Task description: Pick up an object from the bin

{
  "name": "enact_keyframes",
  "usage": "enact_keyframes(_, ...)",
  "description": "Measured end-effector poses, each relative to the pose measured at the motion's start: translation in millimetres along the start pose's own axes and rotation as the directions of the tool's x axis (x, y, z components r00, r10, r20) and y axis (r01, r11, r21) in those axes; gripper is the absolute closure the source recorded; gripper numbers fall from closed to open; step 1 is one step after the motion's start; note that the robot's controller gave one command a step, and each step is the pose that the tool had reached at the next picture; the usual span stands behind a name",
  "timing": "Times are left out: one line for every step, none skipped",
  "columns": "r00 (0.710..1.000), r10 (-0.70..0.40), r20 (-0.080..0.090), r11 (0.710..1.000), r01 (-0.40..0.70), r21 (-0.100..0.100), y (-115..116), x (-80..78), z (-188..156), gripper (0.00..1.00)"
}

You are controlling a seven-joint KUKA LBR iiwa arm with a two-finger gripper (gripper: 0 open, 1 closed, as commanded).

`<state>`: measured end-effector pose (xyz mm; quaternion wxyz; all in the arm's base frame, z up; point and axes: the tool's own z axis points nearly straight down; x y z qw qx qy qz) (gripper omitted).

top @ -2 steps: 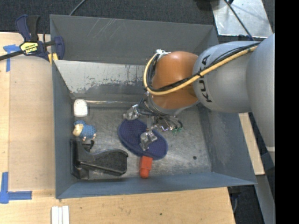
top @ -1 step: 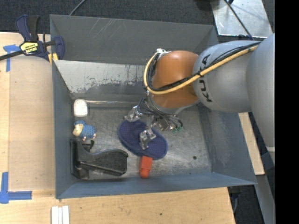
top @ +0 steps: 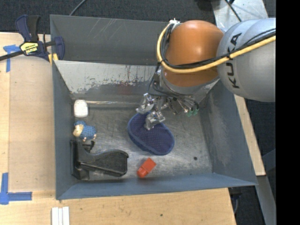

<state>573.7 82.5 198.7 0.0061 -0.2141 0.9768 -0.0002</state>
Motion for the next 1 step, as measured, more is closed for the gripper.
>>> enact_keyframes(0.952, -0.308, -0.004, 0.952, 0.308, -0.001, -16.6, 32.3, -56.9, 1.00)
